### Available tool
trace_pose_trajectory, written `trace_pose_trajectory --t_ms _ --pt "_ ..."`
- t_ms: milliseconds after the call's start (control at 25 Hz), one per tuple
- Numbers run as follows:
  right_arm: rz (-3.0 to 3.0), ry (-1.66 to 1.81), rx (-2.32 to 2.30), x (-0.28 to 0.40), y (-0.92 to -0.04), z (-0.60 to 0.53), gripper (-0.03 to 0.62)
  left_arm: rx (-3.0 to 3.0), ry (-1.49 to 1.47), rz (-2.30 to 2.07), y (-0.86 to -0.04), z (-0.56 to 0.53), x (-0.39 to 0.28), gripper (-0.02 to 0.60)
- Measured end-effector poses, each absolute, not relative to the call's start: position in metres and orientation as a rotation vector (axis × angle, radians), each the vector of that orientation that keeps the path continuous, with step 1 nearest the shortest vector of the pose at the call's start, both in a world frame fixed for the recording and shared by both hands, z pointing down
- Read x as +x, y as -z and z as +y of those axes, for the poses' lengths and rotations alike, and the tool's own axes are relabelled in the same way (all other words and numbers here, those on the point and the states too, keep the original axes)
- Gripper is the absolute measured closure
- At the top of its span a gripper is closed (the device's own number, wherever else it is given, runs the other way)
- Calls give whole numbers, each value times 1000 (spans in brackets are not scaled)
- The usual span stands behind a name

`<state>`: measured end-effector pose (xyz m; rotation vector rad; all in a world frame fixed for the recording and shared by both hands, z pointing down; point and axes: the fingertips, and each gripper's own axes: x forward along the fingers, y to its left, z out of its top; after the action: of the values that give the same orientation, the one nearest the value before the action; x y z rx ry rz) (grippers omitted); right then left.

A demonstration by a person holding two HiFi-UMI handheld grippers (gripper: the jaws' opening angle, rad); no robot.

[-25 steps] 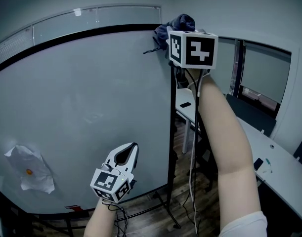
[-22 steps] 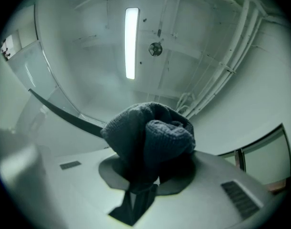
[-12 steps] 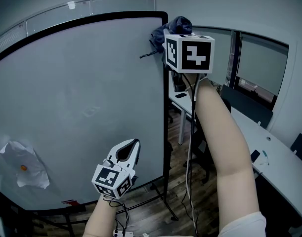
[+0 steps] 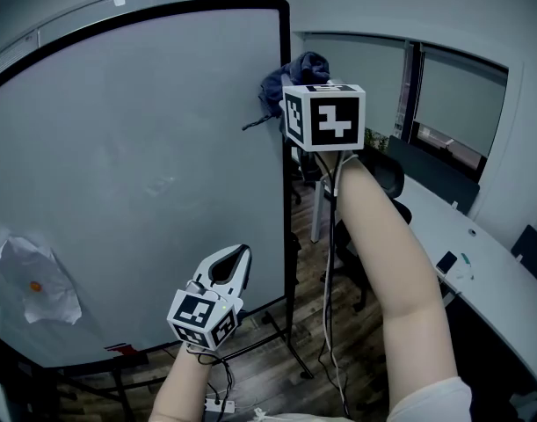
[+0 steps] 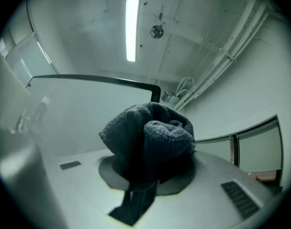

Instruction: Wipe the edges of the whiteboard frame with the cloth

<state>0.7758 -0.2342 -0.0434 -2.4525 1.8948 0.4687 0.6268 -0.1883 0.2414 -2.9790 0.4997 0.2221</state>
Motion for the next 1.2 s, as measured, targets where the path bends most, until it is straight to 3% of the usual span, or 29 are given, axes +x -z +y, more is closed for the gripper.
trace_pose_trajectory --t_ms 1200 --pt "2098 -107 -2577 781 -190 -238 522 -3117 -56 479 -349 -154 639 561"
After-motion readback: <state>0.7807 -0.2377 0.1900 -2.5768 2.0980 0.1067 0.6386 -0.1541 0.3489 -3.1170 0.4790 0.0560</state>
